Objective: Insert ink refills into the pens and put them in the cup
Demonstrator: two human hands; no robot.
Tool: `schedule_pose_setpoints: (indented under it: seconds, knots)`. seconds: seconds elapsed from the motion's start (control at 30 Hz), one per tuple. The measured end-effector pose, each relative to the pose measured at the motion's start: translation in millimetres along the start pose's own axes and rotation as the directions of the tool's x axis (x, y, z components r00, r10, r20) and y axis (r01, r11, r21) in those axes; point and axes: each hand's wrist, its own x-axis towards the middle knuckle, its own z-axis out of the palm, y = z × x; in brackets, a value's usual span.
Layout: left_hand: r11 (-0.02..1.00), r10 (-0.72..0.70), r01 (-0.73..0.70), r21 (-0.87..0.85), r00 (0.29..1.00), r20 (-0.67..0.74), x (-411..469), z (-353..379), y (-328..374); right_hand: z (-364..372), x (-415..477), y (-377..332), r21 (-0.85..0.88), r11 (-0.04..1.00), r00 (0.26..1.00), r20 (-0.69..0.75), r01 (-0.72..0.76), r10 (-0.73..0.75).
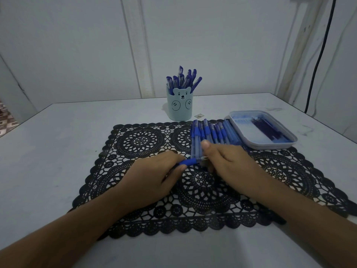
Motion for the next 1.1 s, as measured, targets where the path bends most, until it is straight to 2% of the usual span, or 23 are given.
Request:
schedule_pose_setpoints:
  seconds: [0.13,0.23,0.4,0.57,0.7,0.83,1.0,1.1]
  knots:
    - [0.999,-0.025,0.025,-0.026,1.000,-0.015,0.1,-0.1,-2.2,-4.9,1.4,4.4,-0.003,1.000,0.996,0.083,0.018,-0.018]
    - [1.000,-0.007,0.007,-0.002,1.000,-0.013,0.3,0.0,-1.0,-5.5,3.5,5.8,-0.058,0.998,0.996,0.085,0.018,-0.013]
    - [1.000,-0.008,0.008,-0.014,1.000,-0.022,0.1,0.4,-1.8,-5.9,1.9,5.5,-0.013,1.000,0.991,0.130,0.026,-0.024]
    - [1.000,0.001,-0.001,0.002,1.000,-0.016,-0.3,1.0,-1.6,-8.4,2.6,4.3,-0.103,0.994,0.995,0.092,0.049,-0.039]
    - [1.000,-0.012,0.012,-0.018,1.000,-0.015,0.1,0.6,-2.2,-8.0,1.3,5.5,-0.102,0.992,0.986,0.160,0.068,-0.051]
    - [1.000,-0.004,0.004,-0.005,1.000,-0.012,0.4,0.7,-1.4,-8.4,2.0,5.5,-0.122,0.990,0.993,0.103,0.064,-0.052]
    - [1.000,-0.004,0.004,0.004,1.000,-0.013,0.4,1.1,-1.6,-8.4,1.7,6.5,-0.158,0.982,0.988,0.130,0.107,-0.087]
    - [1.000,-0.004,0.004,0.003,1.000,-0.020,0.6,1.0,-1.2,-9.2,1.8,5.8,-0.121,0.989,0.991,0.111,0.088,-0.075]
